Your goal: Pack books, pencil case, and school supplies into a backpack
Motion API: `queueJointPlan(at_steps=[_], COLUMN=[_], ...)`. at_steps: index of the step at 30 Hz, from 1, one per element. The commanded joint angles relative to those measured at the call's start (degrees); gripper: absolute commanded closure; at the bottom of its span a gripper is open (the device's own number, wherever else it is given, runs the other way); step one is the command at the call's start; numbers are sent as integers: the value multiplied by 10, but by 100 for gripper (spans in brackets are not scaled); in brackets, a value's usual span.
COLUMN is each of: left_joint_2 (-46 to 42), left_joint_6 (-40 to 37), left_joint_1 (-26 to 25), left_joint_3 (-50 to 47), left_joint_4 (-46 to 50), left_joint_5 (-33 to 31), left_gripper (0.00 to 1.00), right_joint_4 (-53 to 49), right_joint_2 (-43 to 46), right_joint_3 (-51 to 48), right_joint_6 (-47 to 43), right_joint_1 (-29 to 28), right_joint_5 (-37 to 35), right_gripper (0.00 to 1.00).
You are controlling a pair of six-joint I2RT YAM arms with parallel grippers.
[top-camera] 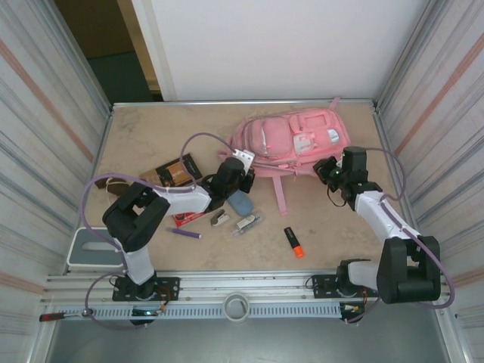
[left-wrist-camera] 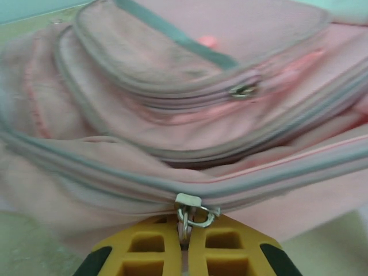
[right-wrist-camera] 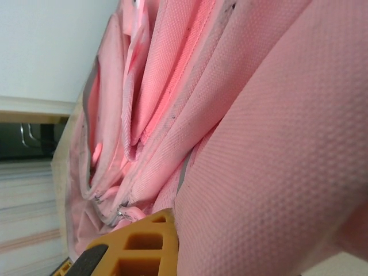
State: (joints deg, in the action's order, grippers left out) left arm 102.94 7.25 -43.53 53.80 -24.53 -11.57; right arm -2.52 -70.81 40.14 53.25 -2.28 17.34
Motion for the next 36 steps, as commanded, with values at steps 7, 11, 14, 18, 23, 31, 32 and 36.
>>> queueJointPlan(at_steps=[7,11,14,18,23,31,32,36], left_joint_2=[-3,15,42,75,98,100,99,92], left_joint_6=[-2,8,30,37,40,54,54,55], left_joint_1=[-1,-30,-51,-80,-98,-103,-104,-106], left_joint_3=[23,64,108,168,203,189,186,174], left_joint_4=[79,106,130,165,188,164,162,155], left_joint_5=[2,19,28,19,14,34,34,39], left_gripper=[100,100,100,100,100,100,100,100], right_joint_4=[-25,-23,-22,7,-3,44,56,93], right_joint_2=[-78,-137,-183,-184,-97,32,30,-5], right_joint_3=[71,105,129,100,29,-104,-106,-92], right_joint_6=[-105,-116,-116,-94,-90,24,36,63], right_joint_1=[55,86,111,140,151,44,24,-36], right_joint_5=[61,87,125,163,150,54,41,-18], right_gripper=[97,87,70,49,27,18,18,22])
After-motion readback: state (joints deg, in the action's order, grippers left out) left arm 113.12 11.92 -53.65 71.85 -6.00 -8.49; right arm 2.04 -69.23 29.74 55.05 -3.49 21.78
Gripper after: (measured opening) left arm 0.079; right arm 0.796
